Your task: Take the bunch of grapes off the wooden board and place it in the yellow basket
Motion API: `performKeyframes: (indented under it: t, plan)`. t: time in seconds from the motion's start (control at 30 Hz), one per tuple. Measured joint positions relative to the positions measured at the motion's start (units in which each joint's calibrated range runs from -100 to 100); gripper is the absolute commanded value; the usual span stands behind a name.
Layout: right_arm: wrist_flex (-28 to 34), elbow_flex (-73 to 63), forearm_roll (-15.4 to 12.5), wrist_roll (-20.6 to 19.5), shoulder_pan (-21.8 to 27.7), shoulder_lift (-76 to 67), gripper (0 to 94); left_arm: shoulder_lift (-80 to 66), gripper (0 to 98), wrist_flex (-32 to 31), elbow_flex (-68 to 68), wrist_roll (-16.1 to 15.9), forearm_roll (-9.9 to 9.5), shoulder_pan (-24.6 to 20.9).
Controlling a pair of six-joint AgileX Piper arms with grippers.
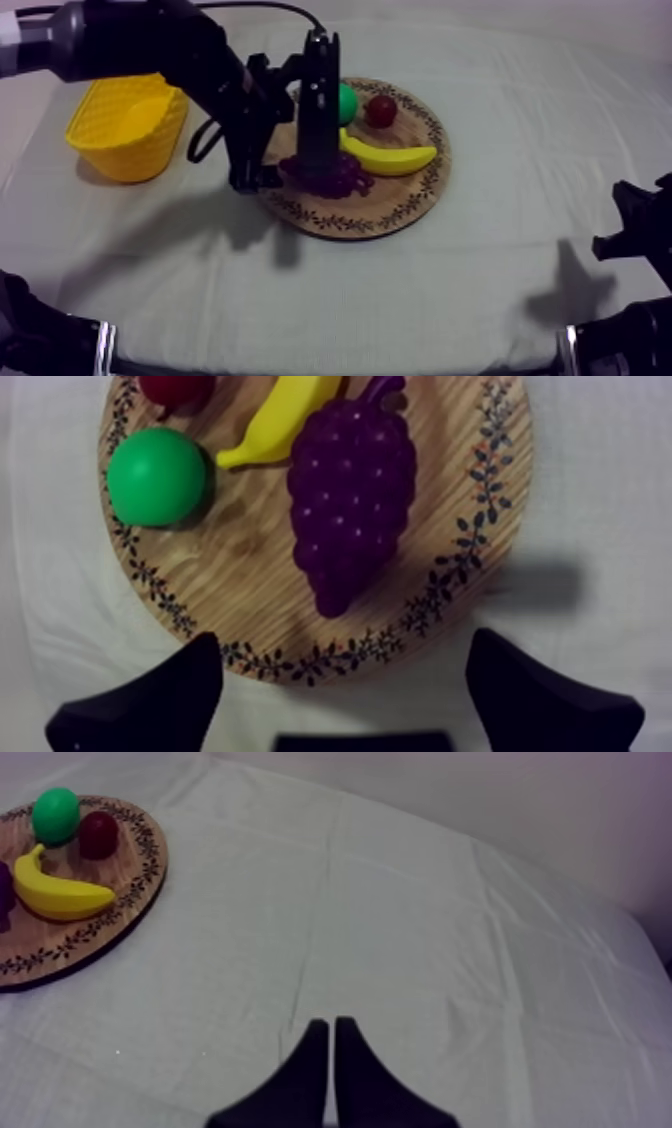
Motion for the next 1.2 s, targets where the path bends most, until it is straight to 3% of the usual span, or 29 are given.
performKeyframes:
  t: [0.5,1.2]
  plan:
    - [0.07,0.0,0.0,0.0,0.0,0.0,0.3,13.22,90.2,-1.72,-7.96,-0.19,1.69,1.58]
    - [0.05,0.0,0.0,0.0,0.0,0.0,0.3,25.73,91.8,12.86,-24.34,0.24,3.95,0.7]
